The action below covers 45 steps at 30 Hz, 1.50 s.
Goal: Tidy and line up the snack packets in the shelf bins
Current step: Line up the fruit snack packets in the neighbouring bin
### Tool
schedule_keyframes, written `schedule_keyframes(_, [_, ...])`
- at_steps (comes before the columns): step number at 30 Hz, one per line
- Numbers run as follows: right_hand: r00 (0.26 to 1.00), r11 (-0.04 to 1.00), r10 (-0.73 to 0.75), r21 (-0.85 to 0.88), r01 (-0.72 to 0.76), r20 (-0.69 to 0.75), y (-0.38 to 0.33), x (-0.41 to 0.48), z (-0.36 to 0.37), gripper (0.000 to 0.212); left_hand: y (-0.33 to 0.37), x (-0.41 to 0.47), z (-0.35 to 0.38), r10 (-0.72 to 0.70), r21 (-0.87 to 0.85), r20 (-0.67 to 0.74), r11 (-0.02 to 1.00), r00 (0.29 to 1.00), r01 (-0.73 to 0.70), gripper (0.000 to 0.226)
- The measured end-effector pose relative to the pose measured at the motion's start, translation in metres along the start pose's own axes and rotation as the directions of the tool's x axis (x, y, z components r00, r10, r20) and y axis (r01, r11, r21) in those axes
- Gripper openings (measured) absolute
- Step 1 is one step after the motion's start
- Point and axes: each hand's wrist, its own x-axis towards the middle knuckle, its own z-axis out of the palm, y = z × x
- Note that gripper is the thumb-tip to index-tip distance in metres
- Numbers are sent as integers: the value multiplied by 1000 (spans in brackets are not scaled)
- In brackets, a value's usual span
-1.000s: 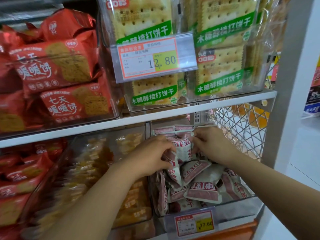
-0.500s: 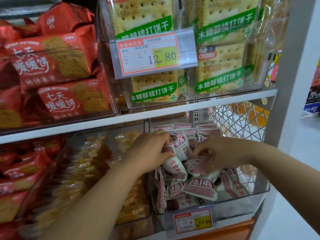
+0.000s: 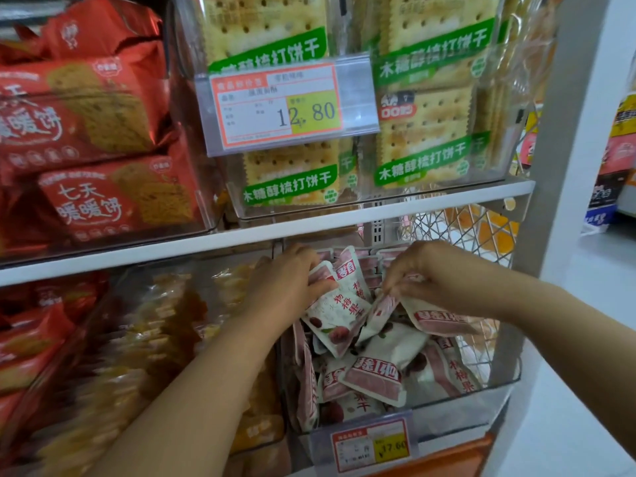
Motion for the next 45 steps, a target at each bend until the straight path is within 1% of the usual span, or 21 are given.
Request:
schedule_keyframes(4, [962,998,-42,31,53,-271,-4,-5,-10,8,5,0,-2,24,57,-28,998,999,-22,33])
schedule_keyframes(6, [907,992,-99,-110,58,-410,-9,-6,-5,9,12,-1,-1,58,101,-61,994,996,-51,31])
schedule_keyframes(8, [869,968,-153,-248,37,-470,-15,-6,4,12,18,-2,1,103,116,-81,989,991,-93,29])
schedule_keyframes(9, [859,967,-145,-254,18,-491,-18,-5,8,13,20,-3,3,118,111,-82,988,990,-109,29])
schedule_keyframes(12, [849,989,43,-97,-111,-526,-27,-3,10,12,18,-6,4,131,76,-83,989,988,-124,26])
schedule_keyframes(14, [831,976,212,63,-209,-515,-26,0,6,28,16,-9,1,130,66,-116,990,985,-123,25])
schedule_keyframes(16, [803,954,298,179,-239,-516,-24,2,3,36,14,-10,0,144,79,-141,988,979,-134,31])
schedule_keyframes(18, [836,935,331,272,-228,-438,-25,4,5,24,14,-10,0,156,77,-153,986,976,-145,32])
schedule_keyframes(20, [886,876,379,410,-252,-265,-27,6,11,20,12,-9,1,124,5,-125,992,984,-124,31])
schedule_keyframes(23, [903,650,429,686,-327,23,-26,3,12,11,8,-7,4,64,-126,-27,990,998,-67,28])
schedule_keyframes(24, [911,576,398,743,-340,109,-24,0,8,11,8,-7,4,60,-147,4,987,998,-59,27])
schedule_keyframes(26, [937,517,223,781,-349,270,-19,-6,-2,30,6,-5,6,70,-198,33,978,997,-62,22])
schedule_keyframes(28, [916,602,46,721,-344,399,-17,-11,-8,48,3,-4,5,89,-273,39,959,995,-75,16])
schedule_keyframes(30, [908,733,6,616,-290,419,-18,-12,-3,45,0,-2,3,111,-332,63,940,992,-84,11])
schedule_keyframes(32, [959,810,99,538,-233,267,-21,-7,11,17,-4,-2,1,116,-356,94,932,989,-76,9])
schedule_keyframes(34, [980,874,160,446,-195,115,-21,0,23,18,-8,-5,-3,89,-386,106,922,990,-41,14])
schedule_keyframes(36, [982,904,165,384,-186,89,-20,3,28,17,-12,-9,-11,66,-407,81,913,995,-27,22])
schedule_keyframes(38, [980,889,184,413,-200,79,-19,4,28,22,-16,-17,-22,78,-377,86,925,993,-40,30])
schedule_keyframes(40, [976,914,216,357,-193,-27,-21,7,28,27,-17,-29,-34,116,-295,220,954,969,-47,29])
schedule_keyframes(43, [927,985,165,6,-173,-336,-29,11,28,28,-13,-48,-42,148,-129,442,987,885,-100,27])
schedule_keyframes(45, [912,978,65,-156,-139,-405,-39,12,28,28,-8,-55,-43,140,-61,483,990,864,-126,36])
